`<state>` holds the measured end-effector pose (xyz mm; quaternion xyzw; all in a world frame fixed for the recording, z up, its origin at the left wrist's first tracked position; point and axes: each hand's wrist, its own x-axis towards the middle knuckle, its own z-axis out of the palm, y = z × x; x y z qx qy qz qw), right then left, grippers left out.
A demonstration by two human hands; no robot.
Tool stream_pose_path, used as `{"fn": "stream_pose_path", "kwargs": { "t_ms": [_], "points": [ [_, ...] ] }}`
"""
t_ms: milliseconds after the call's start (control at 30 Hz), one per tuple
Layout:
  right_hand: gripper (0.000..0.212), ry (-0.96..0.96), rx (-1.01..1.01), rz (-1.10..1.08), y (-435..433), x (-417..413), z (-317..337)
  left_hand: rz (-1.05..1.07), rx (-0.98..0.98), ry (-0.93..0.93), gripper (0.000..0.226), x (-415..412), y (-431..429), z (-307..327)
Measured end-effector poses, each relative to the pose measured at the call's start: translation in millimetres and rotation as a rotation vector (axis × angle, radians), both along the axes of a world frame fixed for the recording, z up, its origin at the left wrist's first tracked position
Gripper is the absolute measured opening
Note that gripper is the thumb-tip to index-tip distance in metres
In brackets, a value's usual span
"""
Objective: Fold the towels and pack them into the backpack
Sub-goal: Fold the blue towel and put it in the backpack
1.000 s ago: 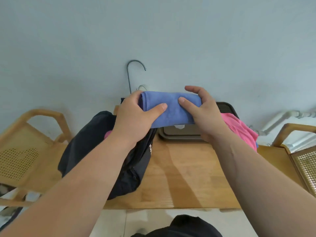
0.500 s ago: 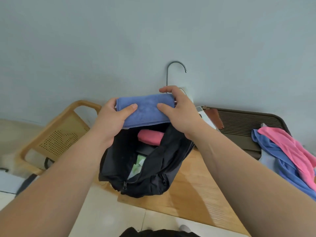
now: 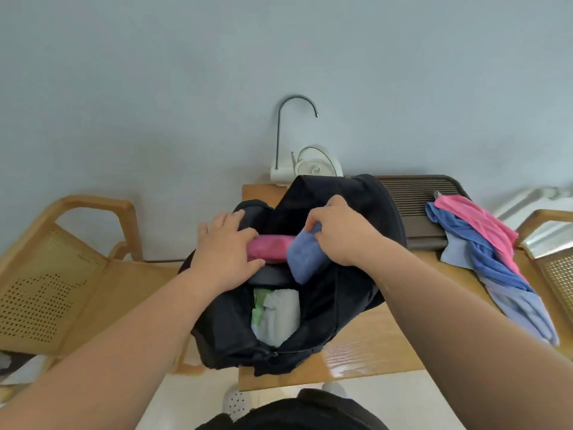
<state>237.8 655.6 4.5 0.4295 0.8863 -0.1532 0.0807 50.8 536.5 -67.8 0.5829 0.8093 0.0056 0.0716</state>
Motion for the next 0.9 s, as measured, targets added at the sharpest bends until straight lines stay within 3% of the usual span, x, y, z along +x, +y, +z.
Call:
{"fn": "stream_pose_path", "kwargs": {
  "t_ms": [67, 167, 333, 433, 500, 633, 800, 900],
  "points": [
    [0.032, -0.093, 0.004, -0.074, -6, -11, 0, -0.032, -0.092, -0.058, 0.061, -11, -4, -11],
    [0.038, -0.144, -0.047, -0.121, -16, -38, -6, 0.002, -0.106, -0.289, 0.057, -22, -13, -21],
    [0.043, 0.120, -0.223, -0.394, -22, -83, -45, -0.019, -0.028, -0.400, 0.046, -35, -20, -23],
    [0.047, 0.295, -0.318, -0.704, -26, -91, -84, -0.027, -0.006, -0.404, 0.055, -40, -23, -26],
    [0.046, 0.335, -0.401, -0.774, -29, -90, -110, -0.026, 0.004, -0.405, 0.059, -42, -25, -28],
    [0.055, 0.355, -0.533, -0.748, -44, -72, -143, -0.022, 0.016, -0.393, 0.061, -46, -29, -30],
    [0.047, 0.317, -0.273, -0.588, -48, -53, -170, -0.046, 0.022, -0.362, 0.053, -49, -34, -30],
    [0.048, 0.132, -0.100, -0.467, -49, -59, -174, -0.087, 0.052, -0.275, 0.052, -43, -38, -30]
  ]
}}
